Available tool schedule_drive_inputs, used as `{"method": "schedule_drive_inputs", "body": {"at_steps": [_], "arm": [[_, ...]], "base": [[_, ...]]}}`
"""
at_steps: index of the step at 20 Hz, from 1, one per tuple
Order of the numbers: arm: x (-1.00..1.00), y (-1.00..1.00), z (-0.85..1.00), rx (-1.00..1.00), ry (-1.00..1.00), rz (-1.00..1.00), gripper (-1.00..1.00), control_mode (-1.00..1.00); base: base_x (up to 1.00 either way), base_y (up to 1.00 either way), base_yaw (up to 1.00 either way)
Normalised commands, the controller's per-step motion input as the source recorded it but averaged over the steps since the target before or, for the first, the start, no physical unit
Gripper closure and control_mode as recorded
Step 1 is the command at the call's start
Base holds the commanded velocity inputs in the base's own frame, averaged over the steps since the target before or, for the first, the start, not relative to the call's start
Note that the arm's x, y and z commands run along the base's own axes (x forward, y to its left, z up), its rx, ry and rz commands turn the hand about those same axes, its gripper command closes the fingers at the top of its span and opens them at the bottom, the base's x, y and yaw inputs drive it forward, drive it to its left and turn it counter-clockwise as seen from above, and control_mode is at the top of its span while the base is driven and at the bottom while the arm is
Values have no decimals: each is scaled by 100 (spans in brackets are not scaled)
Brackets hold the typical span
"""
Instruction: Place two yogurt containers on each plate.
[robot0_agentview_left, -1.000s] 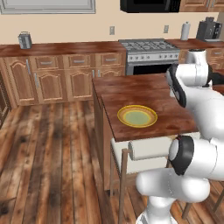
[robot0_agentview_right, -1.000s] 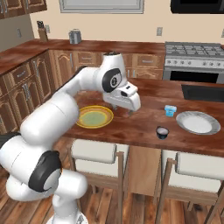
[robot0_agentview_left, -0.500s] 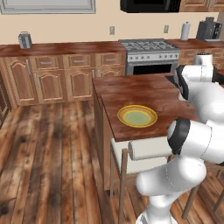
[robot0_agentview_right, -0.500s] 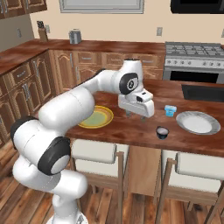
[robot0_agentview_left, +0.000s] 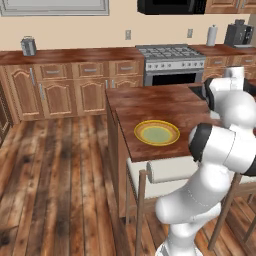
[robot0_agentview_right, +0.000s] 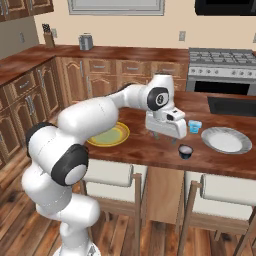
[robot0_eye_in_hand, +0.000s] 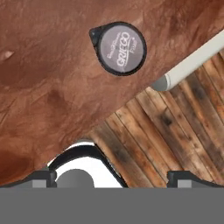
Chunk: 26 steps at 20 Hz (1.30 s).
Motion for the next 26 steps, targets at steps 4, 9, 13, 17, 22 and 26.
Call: {"method": "schedule_drive_inputs", "body": {"at_steps": [4, 9, 13, 17, 22, 26], "arm": [[7, -31, -13, 0, 8, 0, -100, -100], [12, -27, -26, 3, 2, 0, -100, -100], [14, -23, -30, 7, 0, 0, -100, -100], [15, -22, -28, 13, 0, 0, -100, -100], [18, -21, -18, 14, 0, 0, -100, -100], [25, -18, -11, 11, 0, 0, -100, -100]], "base": [[0, 0, 0], [0, 0, 0], [0, 0, 0], [0, 0, 0], [0, 0, 0], [0, 0, 0]]}}
